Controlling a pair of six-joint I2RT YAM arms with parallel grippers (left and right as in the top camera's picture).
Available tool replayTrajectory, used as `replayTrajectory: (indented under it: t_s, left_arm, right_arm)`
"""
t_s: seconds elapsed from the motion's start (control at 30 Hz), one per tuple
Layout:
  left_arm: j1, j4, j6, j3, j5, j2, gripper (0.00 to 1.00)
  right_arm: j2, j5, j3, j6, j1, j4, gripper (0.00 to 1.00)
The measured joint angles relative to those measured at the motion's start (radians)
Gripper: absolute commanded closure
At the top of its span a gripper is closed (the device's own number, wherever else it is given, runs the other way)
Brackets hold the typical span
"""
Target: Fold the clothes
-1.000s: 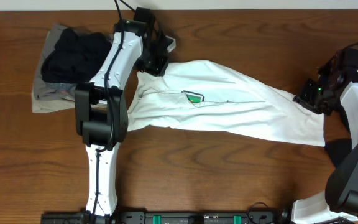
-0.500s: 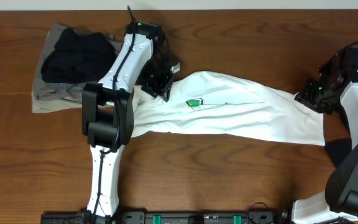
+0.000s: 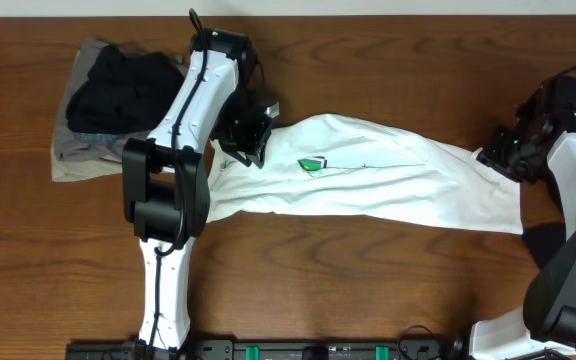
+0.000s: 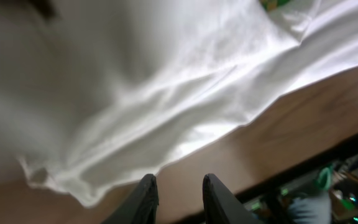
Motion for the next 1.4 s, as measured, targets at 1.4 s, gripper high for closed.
replayTrajectory:
  t_s: [1.4]
  left_arm:
    - [-0.047,0.737,-0.008,0.003,0.101,0.137,0.56]
  right_arm:
    - [0.0,0.038,-0.001,0.0,0.0,0.005,0.65]
